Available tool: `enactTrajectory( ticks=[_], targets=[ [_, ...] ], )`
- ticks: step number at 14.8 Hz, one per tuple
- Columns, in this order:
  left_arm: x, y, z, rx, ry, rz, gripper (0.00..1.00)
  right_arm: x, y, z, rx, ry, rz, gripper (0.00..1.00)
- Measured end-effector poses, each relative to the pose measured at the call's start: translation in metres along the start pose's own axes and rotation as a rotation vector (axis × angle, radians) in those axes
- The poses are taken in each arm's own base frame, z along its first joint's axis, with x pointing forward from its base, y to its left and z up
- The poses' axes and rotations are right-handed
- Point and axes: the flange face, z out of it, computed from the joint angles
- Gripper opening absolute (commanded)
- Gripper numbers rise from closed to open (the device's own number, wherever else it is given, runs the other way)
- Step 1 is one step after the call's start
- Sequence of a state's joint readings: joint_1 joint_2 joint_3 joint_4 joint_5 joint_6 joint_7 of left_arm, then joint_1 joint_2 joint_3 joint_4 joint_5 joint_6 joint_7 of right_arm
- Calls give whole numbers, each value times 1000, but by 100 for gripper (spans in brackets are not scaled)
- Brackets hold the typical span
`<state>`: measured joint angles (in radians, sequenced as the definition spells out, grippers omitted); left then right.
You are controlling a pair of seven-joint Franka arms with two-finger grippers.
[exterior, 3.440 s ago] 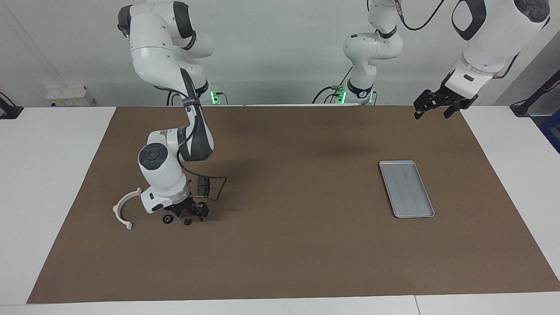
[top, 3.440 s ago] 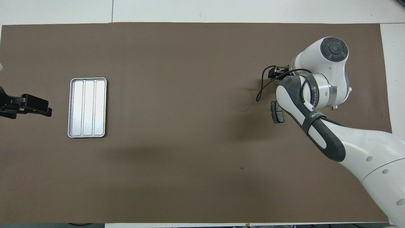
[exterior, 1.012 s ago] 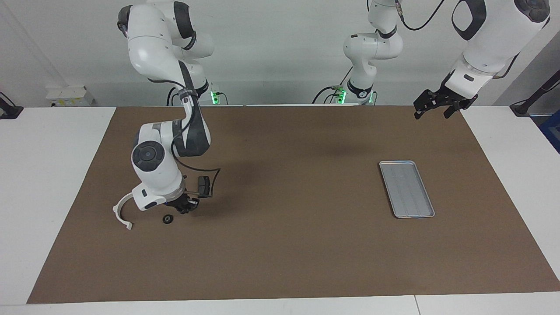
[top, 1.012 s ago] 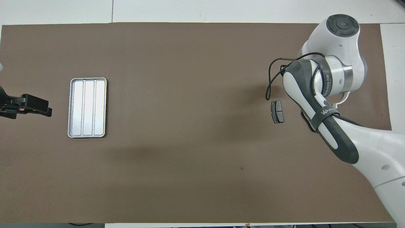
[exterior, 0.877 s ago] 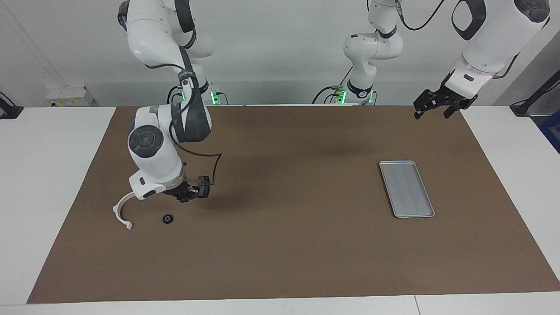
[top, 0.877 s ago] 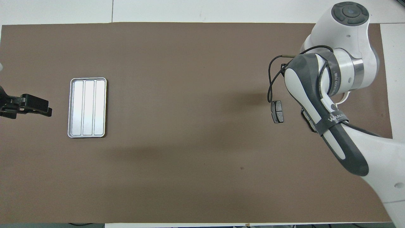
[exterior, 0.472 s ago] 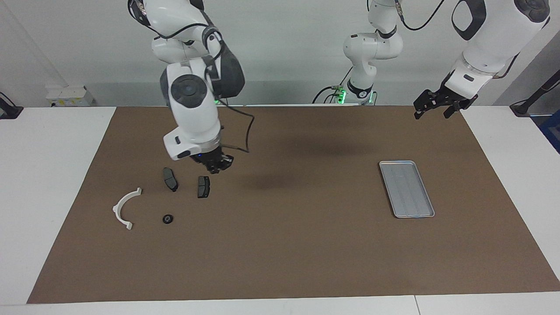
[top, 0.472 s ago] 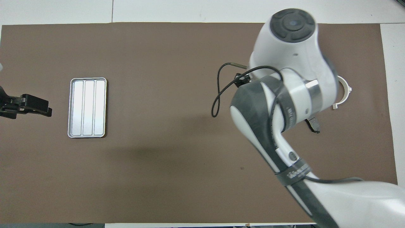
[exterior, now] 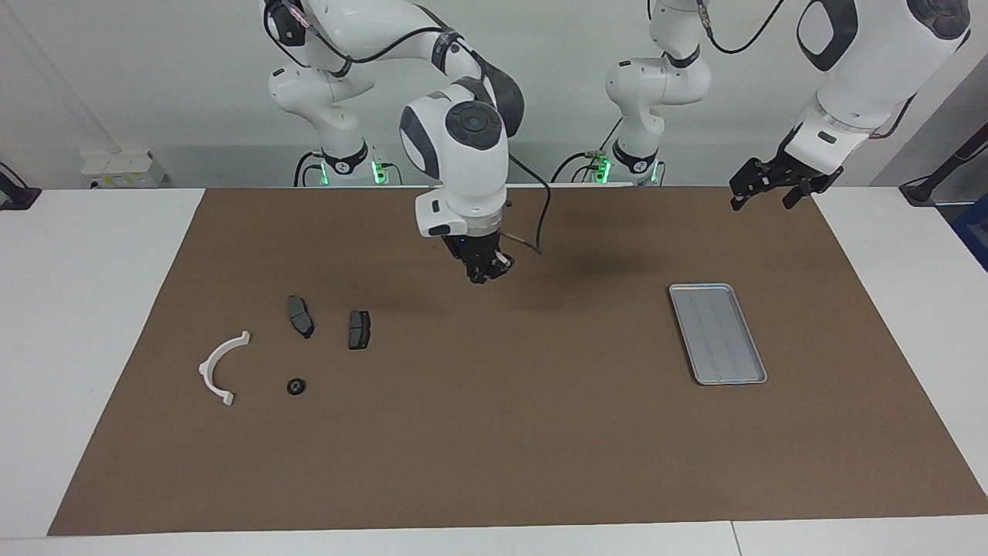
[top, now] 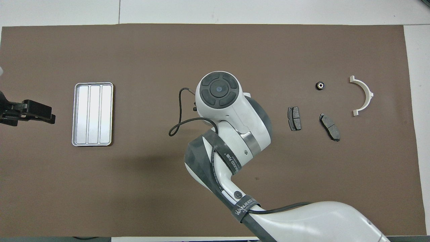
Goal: Pick bearing gear from pile to tray
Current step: 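Carry the bearing to the table middle and release it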
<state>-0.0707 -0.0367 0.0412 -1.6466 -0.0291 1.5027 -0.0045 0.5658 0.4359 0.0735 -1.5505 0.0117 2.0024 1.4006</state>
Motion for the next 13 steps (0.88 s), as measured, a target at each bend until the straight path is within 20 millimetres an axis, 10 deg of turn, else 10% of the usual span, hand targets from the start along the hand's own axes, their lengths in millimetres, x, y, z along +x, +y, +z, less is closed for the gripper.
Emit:
enactTrajectory(
  ticks=[5,9,13],
  targets=[
    [1,10,-2,2,15,16,100,-32,-21,79,20,1,37,0],
    [-1,9,-5,2,23,15,100,-25,-26,100,49,5,45,0],
    [1,9,-7,1,46,13,100,-25,-25,104,48,5,50,61]
  ],
)
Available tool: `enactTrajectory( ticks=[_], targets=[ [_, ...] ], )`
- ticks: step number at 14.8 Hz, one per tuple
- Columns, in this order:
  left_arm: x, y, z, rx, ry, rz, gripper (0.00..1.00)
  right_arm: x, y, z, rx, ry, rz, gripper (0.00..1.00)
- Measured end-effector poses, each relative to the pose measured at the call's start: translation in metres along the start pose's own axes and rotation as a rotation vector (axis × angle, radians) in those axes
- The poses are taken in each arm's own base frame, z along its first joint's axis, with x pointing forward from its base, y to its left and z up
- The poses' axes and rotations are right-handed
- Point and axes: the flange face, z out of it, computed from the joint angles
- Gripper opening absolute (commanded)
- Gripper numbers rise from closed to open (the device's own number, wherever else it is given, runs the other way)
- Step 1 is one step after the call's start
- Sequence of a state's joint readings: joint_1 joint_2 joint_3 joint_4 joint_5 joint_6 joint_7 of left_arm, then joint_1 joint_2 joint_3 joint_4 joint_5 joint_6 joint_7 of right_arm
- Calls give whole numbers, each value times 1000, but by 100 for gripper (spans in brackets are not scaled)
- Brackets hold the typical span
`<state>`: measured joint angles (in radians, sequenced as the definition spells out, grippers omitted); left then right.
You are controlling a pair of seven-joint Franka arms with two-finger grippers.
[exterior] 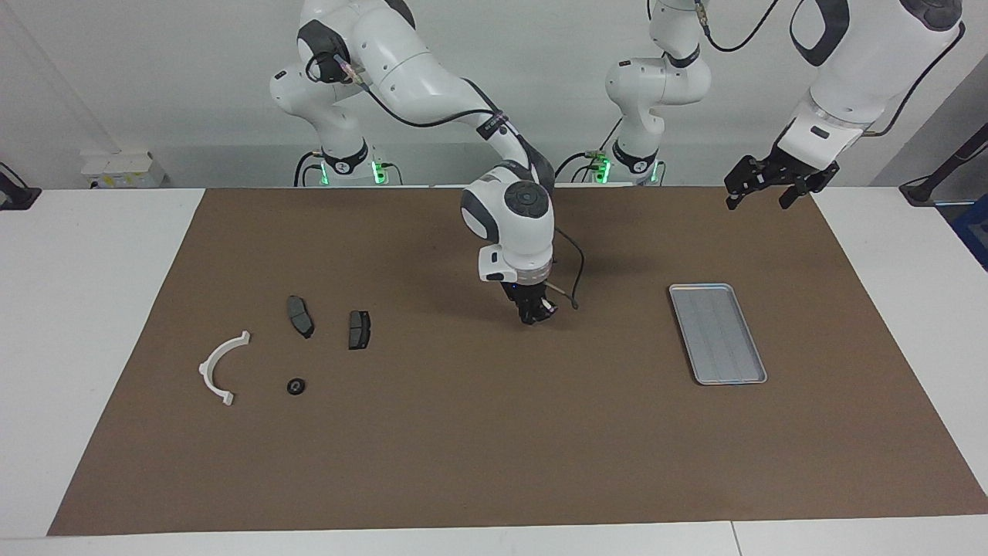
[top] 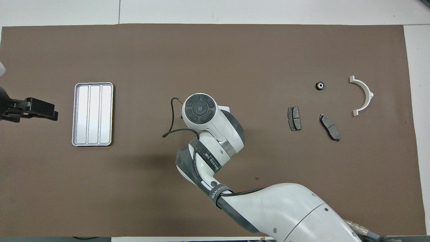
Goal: Pick bearing gear from pile to tray
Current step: 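Carry the bearing to the table middle and release it, then withdraw the right gripper while the left gripper reaches the bearing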
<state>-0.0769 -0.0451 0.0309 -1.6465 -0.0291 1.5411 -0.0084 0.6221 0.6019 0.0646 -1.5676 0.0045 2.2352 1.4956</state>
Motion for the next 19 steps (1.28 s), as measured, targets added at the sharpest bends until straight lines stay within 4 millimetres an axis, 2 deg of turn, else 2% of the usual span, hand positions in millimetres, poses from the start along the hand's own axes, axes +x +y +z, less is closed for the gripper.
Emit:
enactTrajectory(
  ticks=[1,2,5,6,8,9,11,13,14,16,19],
  targets=[
    [1,-1,0,0,5,-1,100,0,1,1,-2,0,2,77],
    [1,-1,-1,0,6,-2,100,0,1,2,-4,0,4,100],
    [1,8,0,1,6,-3,100,4,2,1,-18,4,9,100],
    [1,22,1,2,9,-18,100,9,3,-2,-35,12,11,100],
    [0,69,8,3,31,-51,100,33,2,-22,-75,29,9,100],
    [-1,94,13,2,43,-56,100,53,3,-39,-90,27,-12,100],
    [-3,139,29,-1,58,-71,100,107,14,-82,-108,20,-90,100],
    [5,188,66,8,68,-106,100,168,42,-120,-131,2,-208,100],
    [12,212,89,12,82,-124,100,197,57,-133,-141,-9,-271,100],
    [27,253,137,9,103,-148,100,258,89,-142,-149,-31,-396,100],
    [46,291,208,11,103,-165,100,345,145,-124,-126,-38,-564,100]
  ],
)
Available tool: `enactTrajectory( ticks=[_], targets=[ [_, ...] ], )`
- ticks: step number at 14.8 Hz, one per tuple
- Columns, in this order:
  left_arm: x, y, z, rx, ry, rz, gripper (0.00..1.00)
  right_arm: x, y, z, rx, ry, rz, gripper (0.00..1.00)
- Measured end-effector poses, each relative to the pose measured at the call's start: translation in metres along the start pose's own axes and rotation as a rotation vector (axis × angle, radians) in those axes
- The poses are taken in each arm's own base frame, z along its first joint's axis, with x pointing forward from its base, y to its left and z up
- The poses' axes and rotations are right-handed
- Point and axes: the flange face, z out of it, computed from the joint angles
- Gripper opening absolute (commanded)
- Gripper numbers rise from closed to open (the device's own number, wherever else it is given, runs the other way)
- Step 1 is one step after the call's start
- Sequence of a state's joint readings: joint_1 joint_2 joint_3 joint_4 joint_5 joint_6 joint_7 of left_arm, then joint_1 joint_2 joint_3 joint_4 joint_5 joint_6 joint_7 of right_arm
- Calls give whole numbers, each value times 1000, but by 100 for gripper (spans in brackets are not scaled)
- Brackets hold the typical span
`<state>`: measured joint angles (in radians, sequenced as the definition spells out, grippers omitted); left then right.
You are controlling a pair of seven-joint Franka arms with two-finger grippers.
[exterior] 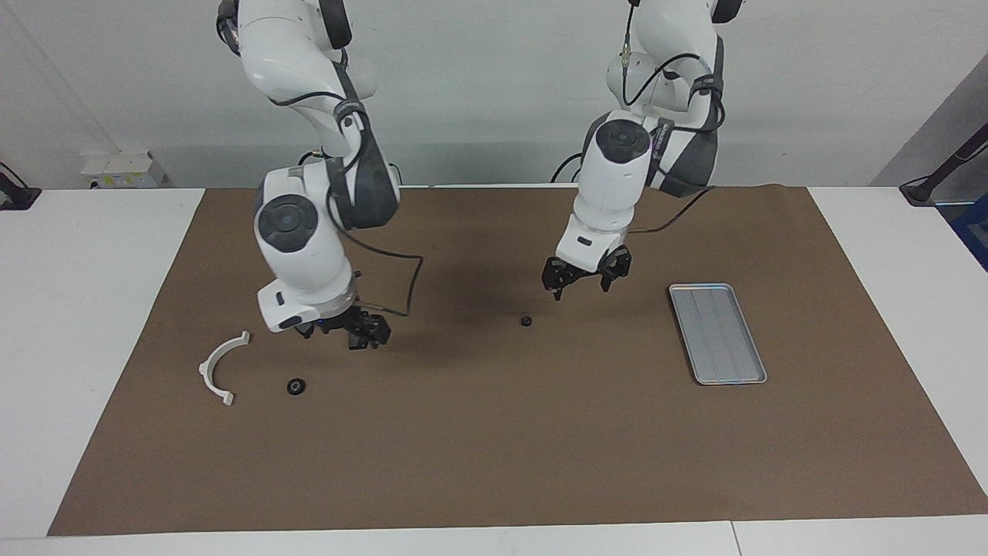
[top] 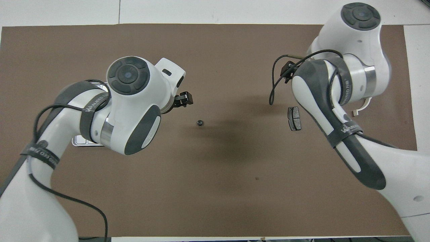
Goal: Pick bearing gear from pile to tray
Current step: 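Withdraw the right gripper while the left gripper reaches the bearing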
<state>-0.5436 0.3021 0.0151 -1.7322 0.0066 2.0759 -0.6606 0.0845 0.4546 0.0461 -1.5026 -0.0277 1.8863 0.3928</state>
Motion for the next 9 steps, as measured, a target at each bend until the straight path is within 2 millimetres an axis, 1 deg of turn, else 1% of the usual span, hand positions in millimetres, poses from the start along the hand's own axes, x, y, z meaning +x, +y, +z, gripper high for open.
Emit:
enactTrajectory(
  ticks=[1,2,3,4,7,9],
  targets=[
    [1,12,24,0,1,-9,100,9,24,14,7,15,-22,100],
    [0,24,45,0,2,-14,100,14,42,28,4,28,-30,100],
    [-2,33,59,0,2,-17,100,16,54,41,-10,40,-32,100],
    [-4,38,66,2,-1,-21,100,17,61,51,-20,50,-32,100],
    [-14,51,69,1,-2,-15,100,22,68,78,-21,65,-21,100],
    [-23,57,76,-2,0,-16,100,28,74,92,-14,77,15,100]
  ],
)
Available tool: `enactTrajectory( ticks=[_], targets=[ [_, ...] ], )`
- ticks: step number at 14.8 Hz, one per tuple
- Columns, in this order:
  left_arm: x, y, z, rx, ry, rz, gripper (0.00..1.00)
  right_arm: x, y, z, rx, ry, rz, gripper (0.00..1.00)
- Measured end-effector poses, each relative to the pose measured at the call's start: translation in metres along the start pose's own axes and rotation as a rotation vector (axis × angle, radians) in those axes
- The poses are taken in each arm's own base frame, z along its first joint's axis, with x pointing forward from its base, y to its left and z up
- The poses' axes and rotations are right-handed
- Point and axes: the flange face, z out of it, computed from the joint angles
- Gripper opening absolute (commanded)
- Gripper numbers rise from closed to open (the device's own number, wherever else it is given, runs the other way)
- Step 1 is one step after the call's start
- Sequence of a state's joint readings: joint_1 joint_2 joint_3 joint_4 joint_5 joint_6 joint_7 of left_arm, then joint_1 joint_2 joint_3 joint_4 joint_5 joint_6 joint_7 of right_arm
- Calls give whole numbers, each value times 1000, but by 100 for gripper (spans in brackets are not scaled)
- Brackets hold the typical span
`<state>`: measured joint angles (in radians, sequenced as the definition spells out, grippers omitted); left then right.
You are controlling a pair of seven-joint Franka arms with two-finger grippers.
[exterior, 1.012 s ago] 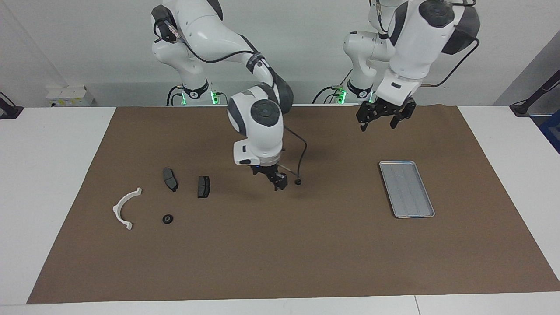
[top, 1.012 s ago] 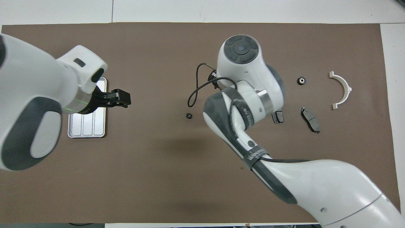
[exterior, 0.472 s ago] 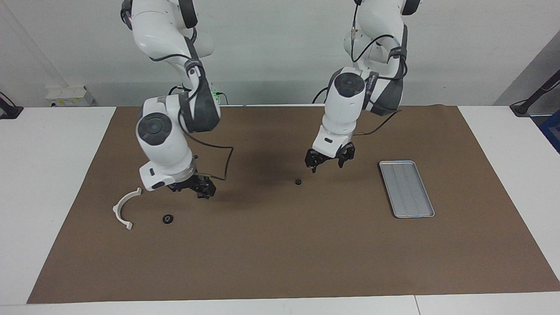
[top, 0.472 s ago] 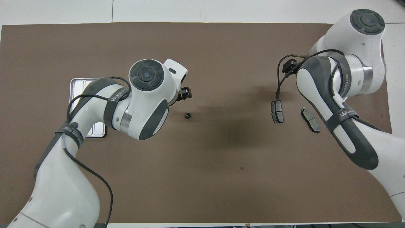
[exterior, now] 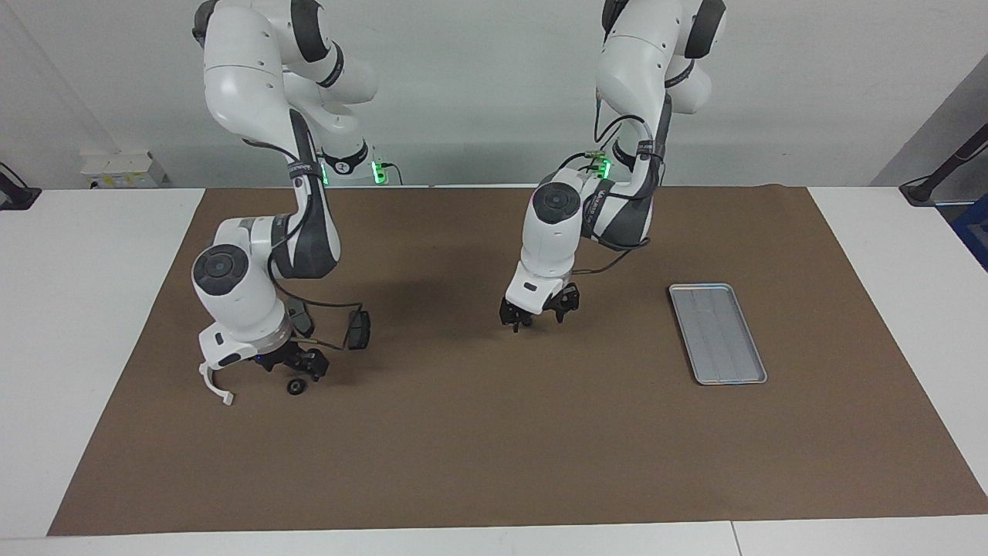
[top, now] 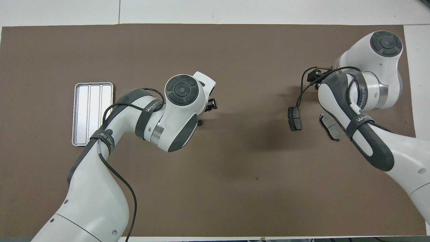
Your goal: Pick bearing gear from pile to tray
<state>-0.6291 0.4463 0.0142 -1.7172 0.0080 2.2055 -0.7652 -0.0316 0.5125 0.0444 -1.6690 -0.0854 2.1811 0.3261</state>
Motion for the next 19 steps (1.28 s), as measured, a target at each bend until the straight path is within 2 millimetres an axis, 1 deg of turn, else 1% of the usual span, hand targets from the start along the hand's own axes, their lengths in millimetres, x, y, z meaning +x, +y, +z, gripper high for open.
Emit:
enactTrajectory(
  ticks=[3,5,7,9,10,11,12,14,15,16,19],
  targets=[
    [-13,0,16,15,-16,8,100,5,7,11,6,11,59,100],
    [-22,1,24,25,-27,10,100,5,8,16,4,4,98,99],
    [-28,2,29,31,-33,1,100,4,7,20,2,-3,121,95],
    [-35,5,31,31,-32,-6,99,2,7,25,0,-10,131,87],
    [-39,6,33,28,-30,-6,98,1,7,27,-1,-14,133,78],
    [-42,6,35,24,-26,-7,97,0,7,28,-2,-17,132,68],
    [-43,5,36,19,-22,-7,95,0,6,29,-2,-20,132,55],
    [-42,3,38,17,-18,-10,95,-1,3,26,2,-15,129,25],
    [-41,3,38,15,-15,-12,95,0,4,24,1,-13,129,3],
    [-41,2,38,13,-12,-13,94,0,5,23,1,-10,130,0],
    [-37,1,36,5,0,-17,94,-1,4,21,0,-12,128,0]
  ],
)
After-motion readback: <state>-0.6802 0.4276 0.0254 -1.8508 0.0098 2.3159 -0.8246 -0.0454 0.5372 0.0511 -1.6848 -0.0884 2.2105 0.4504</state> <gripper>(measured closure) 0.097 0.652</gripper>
